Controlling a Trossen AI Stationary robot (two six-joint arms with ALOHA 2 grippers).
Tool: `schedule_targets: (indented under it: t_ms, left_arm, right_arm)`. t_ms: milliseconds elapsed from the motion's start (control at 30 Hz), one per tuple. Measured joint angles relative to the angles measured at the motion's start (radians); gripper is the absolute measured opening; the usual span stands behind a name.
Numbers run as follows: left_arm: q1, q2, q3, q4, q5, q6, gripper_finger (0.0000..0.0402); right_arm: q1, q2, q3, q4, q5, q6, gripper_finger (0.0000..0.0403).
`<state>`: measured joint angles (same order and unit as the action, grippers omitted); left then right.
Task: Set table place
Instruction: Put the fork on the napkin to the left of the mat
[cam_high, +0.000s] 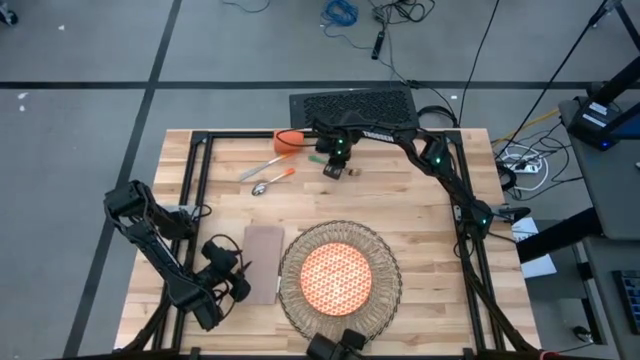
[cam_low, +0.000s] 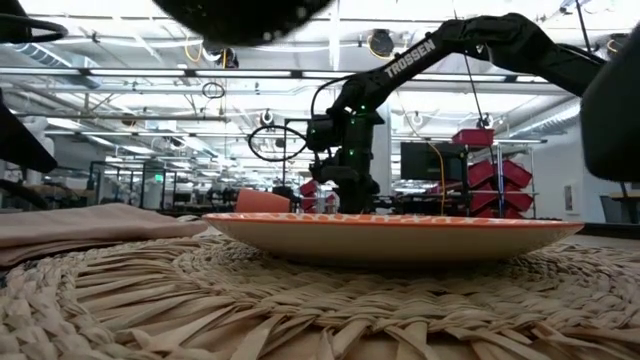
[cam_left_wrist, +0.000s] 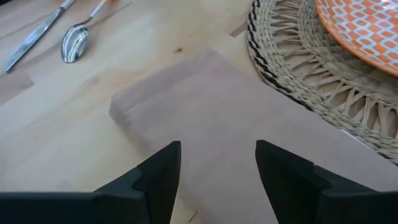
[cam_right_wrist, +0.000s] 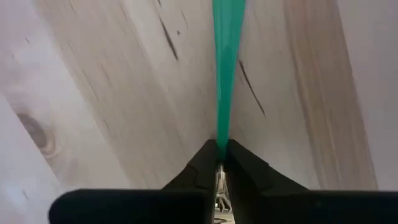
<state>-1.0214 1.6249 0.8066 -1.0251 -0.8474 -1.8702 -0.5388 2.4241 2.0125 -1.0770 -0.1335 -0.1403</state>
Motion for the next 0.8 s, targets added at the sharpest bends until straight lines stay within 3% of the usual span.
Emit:
schedule_targets:
  t_ms: [300,467,800]
  left_arm:
    - [0.000,0.000,0.000,0.016,0.005,0.031,0.0194]
    - [0.000,0.000,0.003,0.012,0.009,0.055,0.0194]
    - [-0.092,-0.141,0.004,-0.112,0.009,0.014,0.0194]
  right_arm:
    - [0.039,-0.006,0.036,-0.072,0.075,-0.014,0.0002]
    - [0.086,-0.097,0.033,-0.056,0.028,-0.050,0.0001]
    - [0.295,-0.238,0.040,-0.094,0.019,-0.257,0.0000]
